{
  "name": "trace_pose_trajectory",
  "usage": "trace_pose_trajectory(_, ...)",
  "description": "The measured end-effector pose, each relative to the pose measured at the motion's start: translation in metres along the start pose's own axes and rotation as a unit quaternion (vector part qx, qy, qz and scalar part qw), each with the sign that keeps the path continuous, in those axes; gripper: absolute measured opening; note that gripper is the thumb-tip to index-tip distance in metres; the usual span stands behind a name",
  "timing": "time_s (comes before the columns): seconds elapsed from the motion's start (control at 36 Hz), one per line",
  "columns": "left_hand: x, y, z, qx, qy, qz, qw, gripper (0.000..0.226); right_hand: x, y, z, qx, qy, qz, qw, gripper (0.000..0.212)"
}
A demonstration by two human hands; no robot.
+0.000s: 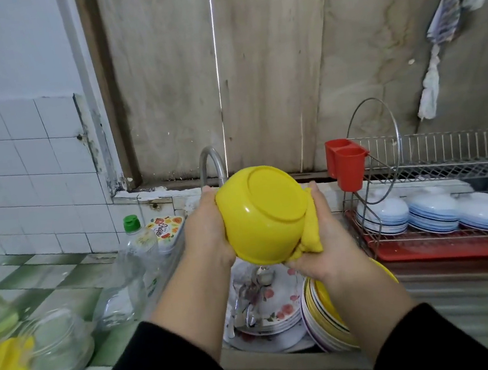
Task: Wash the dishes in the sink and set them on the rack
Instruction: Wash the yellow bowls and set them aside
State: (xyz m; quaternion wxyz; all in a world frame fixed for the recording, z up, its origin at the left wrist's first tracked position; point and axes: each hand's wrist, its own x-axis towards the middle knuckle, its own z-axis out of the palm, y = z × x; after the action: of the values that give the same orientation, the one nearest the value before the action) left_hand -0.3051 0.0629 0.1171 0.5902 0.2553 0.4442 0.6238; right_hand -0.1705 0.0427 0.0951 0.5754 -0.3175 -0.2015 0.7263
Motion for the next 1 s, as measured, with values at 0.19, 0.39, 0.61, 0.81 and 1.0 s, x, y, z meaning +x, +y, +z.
trace_pose_trajectory(0.19, -0.025, -0.032, 0.002, 0.000, -0.015, 0.059, 0.998, 0.038, 0.002, 0.020, 0.000, 0.064, 0.055, -0.018, 0.996, 0.062)
trace_pose_trajectory(0.39, -0.007, -0.004, -0.005, -0.098, -0.108, -0.050, 0.988, 0.039, 0.002, 0.002, -0.009, -0.002, 0.055, 0.028, 0.998, 0.063)
trace_pose_trajectory(0.61, -0.029, -0.054, 0.003, 0.128, -0.090, 0.168, 0.973, 0.030, 0.010, 0.026, -0.014, 0.072, 0.130, 0.065, 0.987, 0.054)
trace_pose_trajectory(0.81, -0.031, -0.061, 0.006, 0.047, -0.209, 0.114, 0.970, 0.028, 0.016, 0.024, -0.010, -0.052, 0.210, -0.121, 0.969, 0.069)
trace_pose_trajectory(1.0, -0.040, -0.062, 0.002, -0.008, -0.294, 0.012, 0.956, 0.044, -0.007, 0.037, -0.011, -0.383, 0.252, -0.434, 0.776, 0.049)
